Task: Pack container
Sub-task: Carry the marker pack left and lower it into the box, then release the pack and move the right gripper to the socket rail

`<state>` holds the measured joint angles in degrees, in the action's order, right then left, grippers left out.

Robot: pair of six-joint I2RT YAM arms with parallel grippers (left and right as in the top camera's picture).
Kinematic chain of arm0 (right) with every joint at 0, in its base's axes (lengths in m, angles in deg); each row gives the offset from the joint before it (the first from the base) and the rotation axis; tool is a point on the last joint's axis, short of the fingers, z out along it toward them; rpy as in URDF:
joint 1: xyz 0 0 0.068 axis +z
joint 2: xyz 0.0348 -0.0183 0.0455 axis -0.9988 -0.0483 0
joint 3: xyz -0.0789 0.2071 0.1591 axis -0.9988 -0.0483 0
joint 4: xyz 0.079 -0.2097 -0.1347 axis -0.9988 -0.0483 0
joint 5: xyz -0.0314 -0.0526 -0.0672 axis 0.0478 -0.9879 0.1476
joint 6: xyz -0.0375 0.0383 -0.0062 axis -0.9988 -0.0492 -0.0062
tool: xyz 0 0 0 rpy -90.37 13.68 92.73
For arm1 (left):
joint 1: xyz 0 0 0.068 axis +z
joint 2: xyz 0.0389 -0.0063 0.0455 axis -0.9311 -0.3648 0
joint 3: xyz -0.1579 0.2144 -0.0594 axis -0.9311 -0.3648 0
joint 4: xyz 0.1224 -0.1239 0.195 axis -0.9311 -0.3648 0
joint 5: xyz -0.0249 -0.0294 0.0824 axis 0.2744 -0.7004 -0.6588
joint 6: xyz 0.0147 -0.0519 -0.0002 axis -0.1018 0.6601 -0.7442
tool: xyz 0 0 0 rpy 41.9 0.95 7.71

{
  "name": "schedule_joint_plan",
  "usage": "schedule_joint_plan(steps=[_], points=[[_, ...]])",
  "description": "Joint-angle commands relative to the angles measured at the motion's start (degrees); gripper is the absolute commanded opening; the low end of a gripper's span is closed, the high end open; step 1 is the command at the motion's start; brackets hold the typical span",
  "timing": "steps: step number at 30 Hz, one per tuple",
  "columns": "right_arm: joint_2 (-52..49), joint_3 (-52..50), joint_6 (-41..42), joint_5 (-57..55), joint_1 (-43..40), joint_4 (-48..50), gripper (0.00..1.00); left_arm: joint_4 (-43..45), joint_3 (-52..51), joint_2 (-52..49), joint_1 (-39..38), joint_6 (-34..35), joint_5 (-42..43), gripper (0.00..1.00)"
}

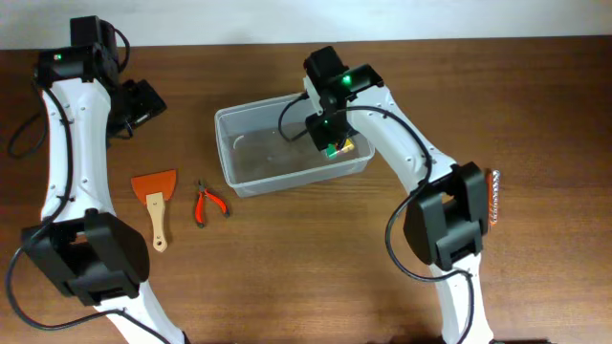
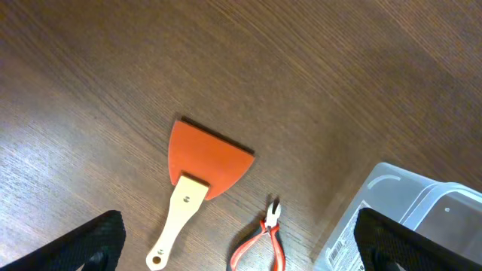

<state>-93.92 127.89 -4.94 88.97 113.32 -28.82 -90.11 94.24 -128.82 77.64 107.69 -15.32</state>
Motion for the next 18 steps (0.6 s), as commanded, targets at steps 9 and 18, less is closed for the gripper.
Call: schedule_joint_plan(steps=[9, 18], points=[[-2.4, -0.4, 1.8, -0.9, 0.4, 0.4, 0.60, 0.1, 0.6, 0.9, 0.2, 0.7, -0.4, 0.99], [-2.5, -0.4, 1.8, -0.9, 0.4, 0.2, 0.86, 0.1, 0.6, 0.9, 0.2, 0.7, -0.4, 0.99]])
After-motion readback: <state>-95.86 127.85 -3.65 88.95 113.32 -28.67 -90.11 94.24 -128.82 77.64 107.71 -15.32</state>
